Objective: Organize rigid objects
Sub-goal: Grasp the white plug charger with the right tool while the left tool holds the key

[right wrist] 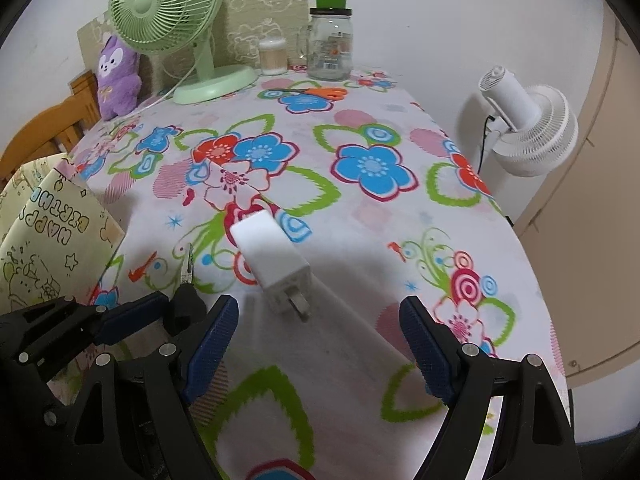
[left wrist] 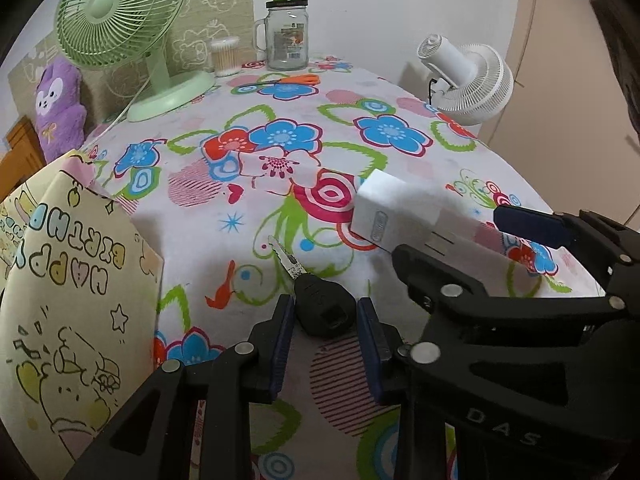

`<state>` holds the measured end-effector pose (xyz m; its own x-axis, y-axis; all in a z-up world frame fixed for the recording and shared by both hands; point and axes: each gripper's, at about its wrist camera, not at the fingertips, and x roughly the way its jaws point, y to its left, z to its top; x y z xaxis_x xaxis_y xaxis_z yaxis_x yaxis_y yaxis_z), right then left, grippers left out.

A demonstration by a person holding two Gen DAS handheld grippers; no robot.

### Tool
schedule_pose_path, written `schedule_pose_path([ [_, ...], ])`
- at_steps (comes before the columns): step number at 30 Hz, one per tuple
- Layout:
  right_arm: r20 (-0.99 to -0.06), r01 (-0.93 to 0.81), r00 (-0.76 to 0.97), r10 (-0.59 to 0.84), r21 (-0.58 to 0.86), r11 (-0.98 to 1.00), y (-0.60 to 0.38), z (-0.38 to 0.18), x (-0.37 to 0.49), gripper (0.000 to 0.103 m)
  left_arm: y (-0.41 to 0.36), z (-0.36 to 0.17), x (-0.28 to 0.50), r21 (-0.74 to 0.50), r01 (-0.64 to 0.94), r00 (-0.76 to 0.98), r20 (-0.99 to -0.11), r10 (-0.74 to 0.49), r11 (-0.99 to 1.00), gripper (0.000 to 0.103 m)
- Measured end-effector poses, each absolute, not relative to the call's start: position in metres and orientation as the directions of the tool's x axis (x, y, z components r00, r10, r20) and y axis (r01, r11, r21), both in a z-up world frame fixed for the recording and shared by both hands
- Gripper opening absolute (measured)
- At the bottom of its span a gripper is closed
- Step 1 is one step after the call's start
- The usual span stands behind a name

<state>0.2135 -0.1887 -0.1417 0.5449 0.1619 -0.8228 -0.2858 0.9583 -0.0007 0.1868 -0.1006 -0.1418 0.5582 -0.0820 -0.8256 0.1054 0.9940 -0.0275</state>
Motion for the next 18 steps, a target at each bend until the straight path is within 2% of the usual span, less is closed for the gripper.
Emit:
schedule_pose_path([
  [18,-0.815,-0.317,0.549,0.185,0.002,0.949,-0.169,-0.150,0.243,0.083,-0.097,-0.141,0.206,-0.030,0.110,0.555,-0.827,-0.086,0.994,0.032],
])
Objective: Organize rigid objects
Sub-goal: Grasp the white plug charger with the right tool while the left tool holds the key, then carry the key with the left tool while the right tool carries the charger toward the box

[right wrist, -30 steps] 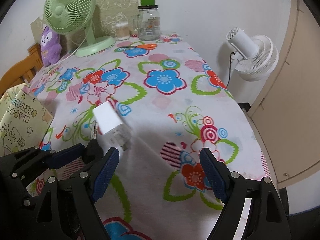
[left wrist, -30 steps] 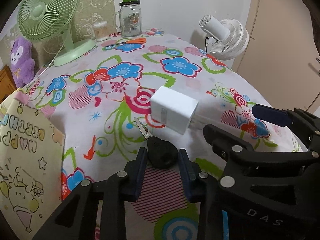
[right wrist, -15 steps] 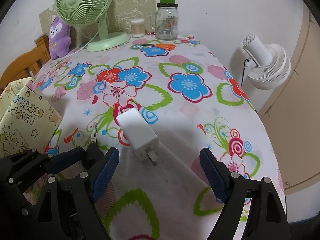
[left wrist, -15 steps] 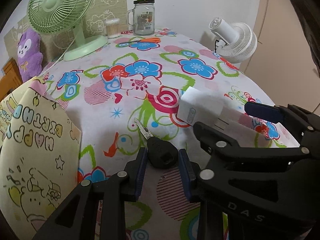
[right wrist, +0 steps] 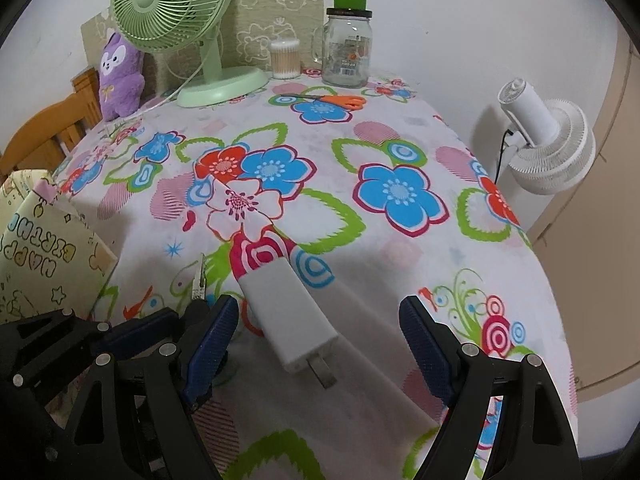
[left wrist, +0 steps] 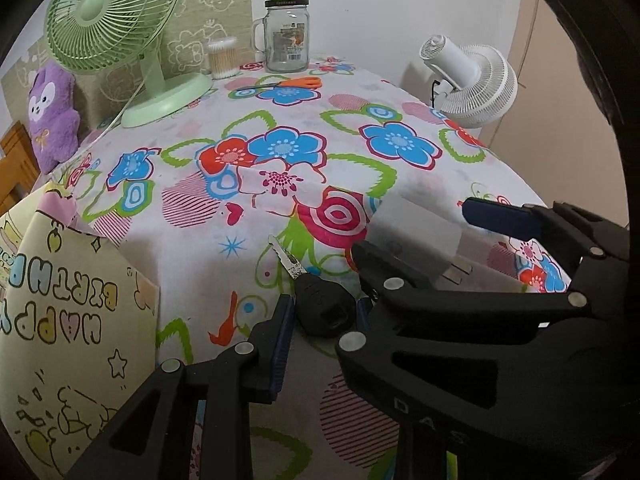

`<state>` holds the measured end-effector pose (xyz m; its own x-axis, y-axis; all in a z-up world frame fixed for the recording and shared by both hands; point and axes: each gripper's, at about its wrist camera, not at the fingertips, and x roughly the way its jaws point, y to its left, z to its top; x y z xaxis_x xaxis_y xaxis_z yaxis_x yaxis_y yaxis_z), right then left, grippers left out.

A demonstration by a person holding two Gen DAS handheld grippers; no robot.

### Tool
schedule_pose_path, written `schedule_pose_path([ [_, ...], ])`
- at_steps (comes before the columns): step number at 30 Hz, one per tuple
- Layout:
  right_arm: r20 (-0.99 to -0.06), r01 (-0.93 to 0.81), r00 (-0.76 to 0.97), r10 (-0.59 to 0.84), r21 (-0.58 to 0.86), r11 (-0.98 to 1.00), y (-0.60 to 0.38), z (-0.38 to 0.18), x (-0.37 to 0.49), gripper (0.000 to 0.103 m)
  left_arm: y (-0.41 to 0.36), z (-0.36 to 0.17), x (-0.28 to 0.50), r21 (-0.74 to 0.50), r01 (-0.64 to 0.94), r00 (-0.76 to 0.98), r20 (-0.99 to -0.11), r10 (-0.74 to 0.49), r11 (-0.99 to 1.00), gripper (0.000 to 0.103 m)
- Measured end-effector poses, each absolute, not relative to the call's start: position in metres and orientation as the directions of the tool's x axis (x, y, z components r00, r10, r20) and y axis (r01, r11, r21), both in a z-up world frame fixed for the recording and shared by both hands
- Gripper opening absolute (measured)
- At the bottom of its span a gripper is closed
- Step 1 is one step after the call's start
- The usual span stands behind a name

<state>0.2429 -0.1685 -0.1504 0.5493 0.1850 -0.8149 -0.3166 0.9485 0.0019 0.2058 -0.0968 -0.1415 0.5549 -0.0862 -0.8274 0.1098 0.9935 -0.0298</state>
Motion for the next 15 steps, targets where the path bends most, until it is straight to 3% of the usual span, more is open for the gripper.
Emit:
schedule_pose_path([
  [2,-0.816,-0.322,0.543,0.197,0.014,0.947,-0.167,-0.152,0.244,0.069,-0.096,-0.141,0.206,-0.034,0.108,0.555,-0.827,-0.089,0.994,0.032],
  [8,-0.831,-0.324,0.505,0.233,0.068,0.944,-0.167,-0.155,0.245,0.042,-0.096,-0.142,0.206,-0.032,0.108,0.555,-0.827,-0.088,0.994,0.032],
  [15,-0.840,-0.320,0.500,0.212,0.049,0.946,-0.169,-0.151,0.234,0.033,-0.099,-0.142,0.200,-0.017,0.119,0.556,-0.827,-0.081,0.993,0.032],
])
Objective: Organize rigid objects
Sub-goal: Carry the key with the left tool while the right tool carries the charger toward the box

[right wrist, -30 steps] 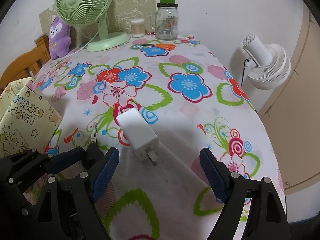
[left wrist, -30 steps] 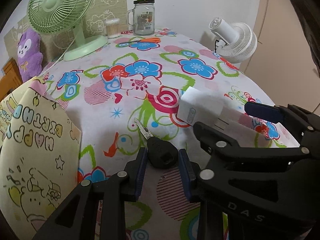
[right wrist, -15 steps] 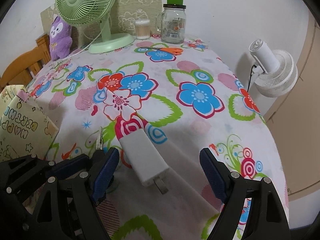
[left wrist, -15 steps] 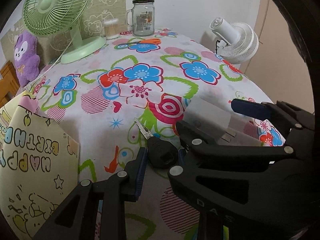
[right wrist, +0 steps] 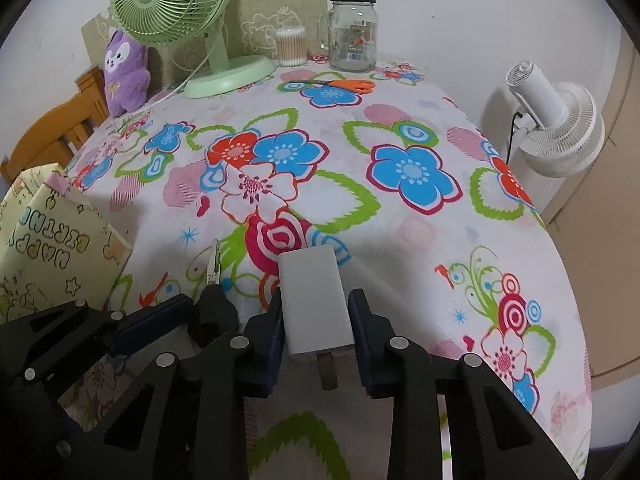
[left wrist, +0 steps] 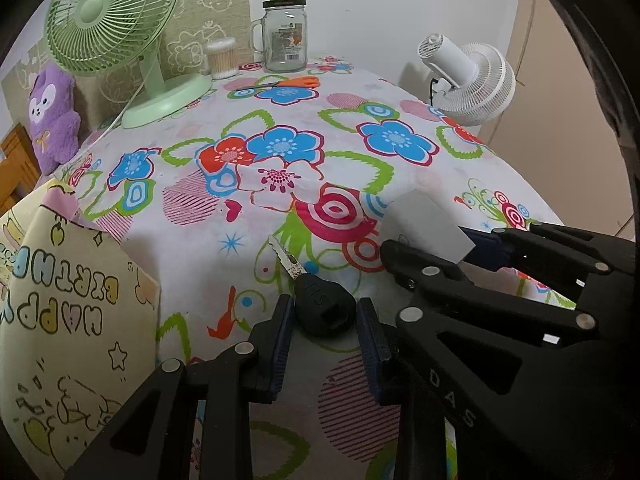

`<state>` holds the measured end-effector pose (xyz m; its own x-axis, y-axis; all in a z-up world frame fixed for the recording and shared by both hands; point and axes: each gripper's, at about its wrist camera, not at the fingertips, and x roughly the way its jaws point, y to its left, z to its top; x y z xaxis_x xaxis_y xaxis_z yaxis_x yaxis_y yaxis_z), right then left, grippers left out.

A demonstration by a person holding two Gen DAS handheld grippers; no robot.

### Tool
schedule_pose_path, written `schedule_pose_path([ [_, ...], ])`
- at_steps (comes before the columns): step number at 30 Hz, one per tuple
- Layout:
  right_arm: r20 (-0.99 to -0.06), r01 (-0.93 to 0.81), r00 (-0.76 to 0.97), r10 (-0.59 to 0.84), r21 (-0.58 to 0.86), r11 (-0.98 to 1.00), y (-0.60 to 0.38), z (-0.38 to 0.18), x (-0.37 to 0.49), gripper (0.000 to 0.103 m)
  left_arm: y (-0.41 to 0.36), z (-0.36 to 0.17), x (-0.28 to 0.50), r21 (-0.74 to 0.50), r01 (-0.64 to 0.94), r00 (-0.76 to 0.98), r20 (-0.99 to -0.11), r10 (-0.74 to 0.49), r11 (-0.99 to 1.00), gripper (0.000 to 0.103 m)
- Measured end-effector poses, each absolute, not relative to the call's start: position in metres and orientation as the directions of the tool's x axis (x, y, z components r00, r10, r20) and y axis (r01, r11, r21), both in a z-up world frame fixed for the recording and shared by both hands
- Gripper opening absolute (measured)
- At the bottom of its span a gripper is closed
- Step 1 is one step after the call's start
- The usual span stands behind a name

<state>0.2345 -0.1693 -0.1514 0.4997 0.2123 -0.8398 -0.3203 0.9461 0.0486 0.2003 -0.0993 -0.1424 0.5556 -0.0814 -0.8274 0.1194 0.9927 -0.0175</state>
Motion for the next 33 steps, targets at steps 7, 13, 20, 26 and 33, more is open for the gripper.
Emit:
schedule_pose_path([
  [7,-0.843,-0.300,0.500,0.197,0.044,0.953,-0.176,-0.148,0.220,0.032,-0.106,-0.142,0.189,-0.011,0.135,0.552,-0.830,-0.084,0.991,0.032],
  [13,-0.844,-0.284,0.503,0.188,0.044,0.958,-0.183,-0.145,0.206,0.032,-0.113,-0.140,0.178,-0.005,0.148,0.553,-0.829,-0.087,0.989,0.032],
  [20,-0.839,-0.263,0.518,0.169,0.031,0.964,-0.189,-0.138,0.190,0.032,-0.118,-0.134,0.165,0.007,0.159,0.564,-0.822,-0.085,0.987,0.032],
  [26,-0.833,-0.254,0.530,0.158,0.022,0.967,-0.192,-0.130,0.176,0.032,-0.121,-0.126,0.152,0.017,0.166,0.575,-0.814,-0.083,0.986,0.032],
  [33,-0.827,-0.237,0.542,0.148,0.018,0.971,-0.195,-0.120,0.160,0.032,-0.122,-0.116,0.136,0.024,0.172,0.585,-0.806,-0.083,0.985,0.032],
])
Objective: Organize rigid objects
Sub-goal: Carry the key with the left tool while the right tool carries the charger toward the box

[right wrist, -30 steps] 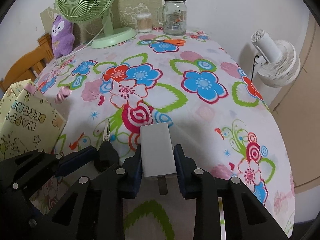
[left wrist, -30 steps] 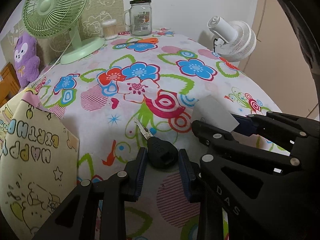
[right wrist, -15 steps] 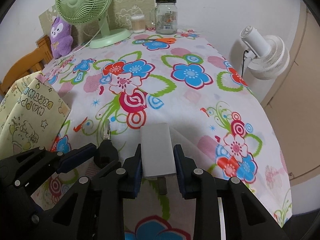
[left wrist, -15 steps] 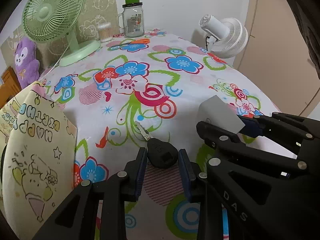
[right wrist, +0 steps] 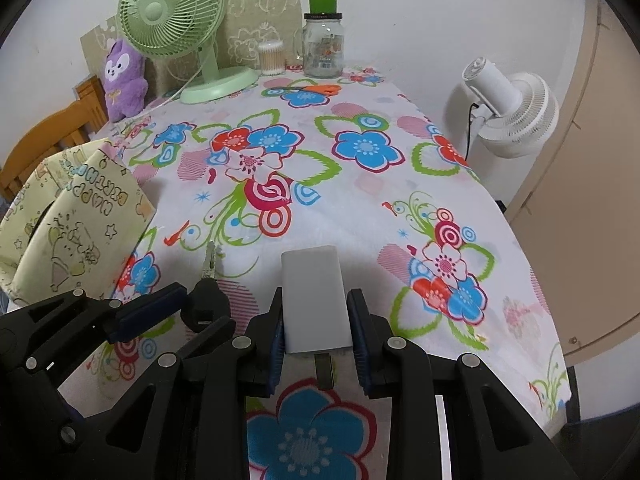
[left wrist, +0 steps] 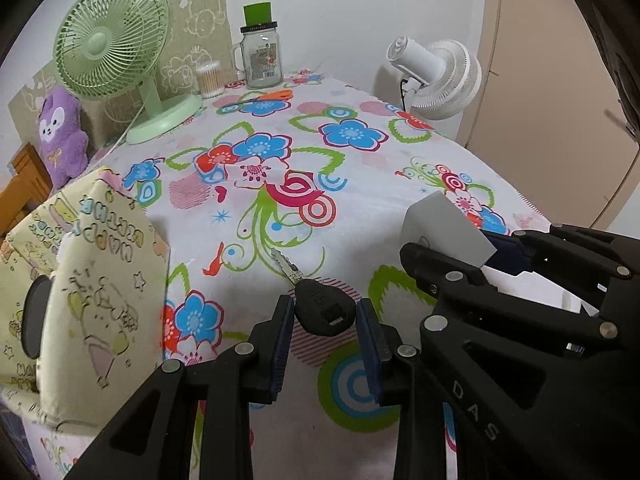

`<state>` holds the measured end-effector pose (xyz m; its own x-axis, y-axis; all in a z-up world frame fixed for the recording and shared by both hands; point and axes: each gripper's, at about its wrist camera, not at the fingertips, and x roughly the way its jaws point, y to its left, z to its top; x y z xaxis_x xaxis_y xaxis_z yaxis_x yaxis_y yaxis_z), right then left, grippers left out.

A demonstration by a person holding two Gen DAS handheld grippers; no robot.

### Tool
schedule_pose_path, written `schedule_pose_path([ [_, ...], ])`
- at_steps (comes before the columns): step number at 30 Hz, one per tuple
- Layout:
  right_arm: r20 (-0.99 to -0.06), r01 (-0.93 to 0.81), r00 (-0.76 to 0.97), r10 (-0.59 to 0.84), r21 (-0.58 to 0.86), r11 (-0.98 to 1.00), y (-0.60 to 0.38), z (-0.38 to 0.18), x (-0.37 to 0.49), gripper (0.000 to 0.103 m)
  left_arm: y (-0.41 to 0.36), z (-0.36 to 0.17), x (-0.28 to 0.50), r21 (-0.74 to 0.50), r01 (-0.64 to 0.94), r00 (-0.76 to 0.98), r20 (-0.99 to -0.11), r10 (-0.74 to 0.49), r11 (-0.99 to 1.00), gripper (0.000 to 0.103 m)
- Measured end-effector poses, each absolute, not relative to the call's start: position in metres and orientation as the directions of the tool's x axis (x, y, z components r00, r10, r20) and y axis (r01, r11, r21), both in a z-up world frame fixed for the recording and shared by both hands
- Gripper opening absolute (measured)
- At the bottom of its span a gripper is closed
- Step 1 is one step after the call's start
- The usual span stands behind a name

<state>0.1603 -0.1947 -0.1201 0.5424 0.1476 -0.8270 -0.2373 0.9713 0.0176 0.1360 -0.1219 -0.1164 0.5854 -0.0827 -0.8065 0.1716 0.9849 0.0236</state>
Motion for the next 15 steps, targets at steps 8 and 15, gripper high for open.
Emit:
schedule_pose_path([
  [8,-0.817,-0.229,0.558,0.142,0.013,0.973,-0.193,-0.102,0.141,0.032,-0.120,-0.099,0.118,0.032,0.176,0.600,-0.796,-0.082,0.984,0.032],
  [15,-0.814,-0.226,0.565,0.137,0.008,0.974,-0.191,-0.089,0.127,0.032,-0.118,-0.088,0.105,0.032,0.177,0.606,-0.791,-0.083,0.984,0.032],
])
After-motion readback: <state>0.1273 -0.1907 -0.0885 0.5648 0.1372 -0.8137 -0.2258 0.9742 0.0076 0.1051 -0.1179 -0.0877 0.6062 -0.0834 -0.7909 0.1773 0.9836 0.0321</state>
